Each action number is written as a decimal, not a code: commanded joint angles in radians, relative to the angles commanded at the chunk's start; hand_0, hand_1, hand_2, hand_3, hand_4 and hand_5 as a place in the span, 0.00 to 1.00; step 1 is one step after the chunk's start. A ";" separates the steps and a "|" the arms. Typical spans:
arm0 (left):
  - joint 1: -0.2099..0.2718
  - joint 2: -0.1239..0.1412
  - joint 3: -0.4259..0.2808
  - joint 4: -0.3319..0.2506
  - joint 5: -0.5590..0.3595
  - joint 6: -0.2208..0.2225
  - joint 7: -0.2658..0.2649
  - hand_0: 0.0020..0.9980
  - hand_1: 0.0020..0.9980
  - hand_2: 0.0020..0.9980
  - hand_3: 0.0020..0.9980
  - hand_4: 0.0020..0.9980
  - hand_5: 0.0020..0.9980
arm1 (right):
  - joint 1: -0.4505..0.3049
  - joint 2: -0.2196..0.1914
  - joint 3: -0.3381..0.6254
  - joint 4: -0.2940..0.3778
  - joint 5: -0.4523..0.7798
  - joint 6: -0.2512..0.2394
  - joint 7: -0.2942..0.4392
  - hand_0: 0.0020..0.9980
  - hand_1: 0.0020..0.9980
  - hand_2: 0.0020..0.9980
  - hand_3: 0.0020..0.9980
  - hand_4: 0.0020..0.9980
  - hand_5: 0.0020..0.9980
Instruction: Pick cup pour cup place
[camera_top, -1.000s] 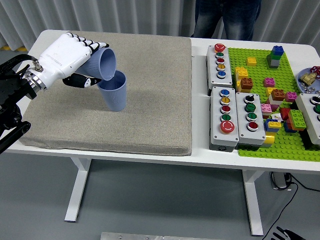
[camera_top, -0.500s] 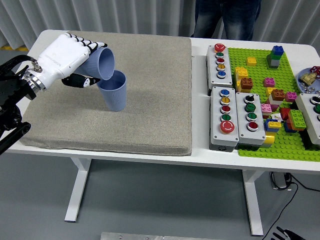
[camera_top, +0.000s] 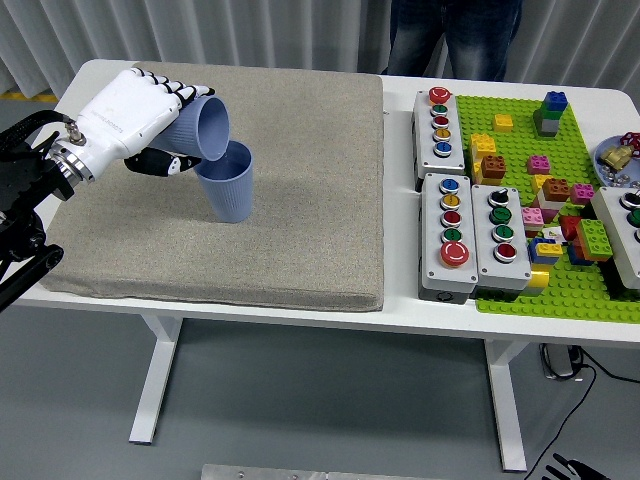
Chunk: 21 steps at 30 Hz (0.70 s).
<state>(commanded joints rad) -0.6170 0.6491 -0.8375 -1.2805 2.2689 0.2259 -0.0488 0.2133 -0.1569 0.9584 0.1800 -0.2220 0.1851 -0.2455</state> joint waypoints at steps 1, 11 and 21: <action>0.000 0.000 0.001 0.000 0.000 -0.001 0.000 0.43 0.52 0.60 0.58 0.51 0.00 | 0.000 0.000 -0.001 0.000 0.001 0.000 0.000 0.76 0.70 0.71 0.61 0.16 0.34; 0.002 0.000 0.005 0.002 0.000 0.008 0.010 0.44 0.52 0.60 0.58 0.50 0.00 | -0.006 0.001 -0.001 0.000 -0.001 0.000 0.000 0.76 0.70 0.71 0.61 0.16 0.34; -0.001 -0.001 0.005 0.006 0.000 0.008 0.010 0.44 0.52 0.60 0.58 0.50 0.00 | -0.003 0.000 0.000 0.000 0.000 0.002 0.000 0.76 0.70 0.71 0.61 0.16 0.34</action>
<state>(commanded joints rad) -0.6176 0.6479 -0.8322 -1.2744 2.2689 0.2340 -0.0390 0.2106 -0.1565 0.9589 0.1800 -0.2224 0.1870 -0.2457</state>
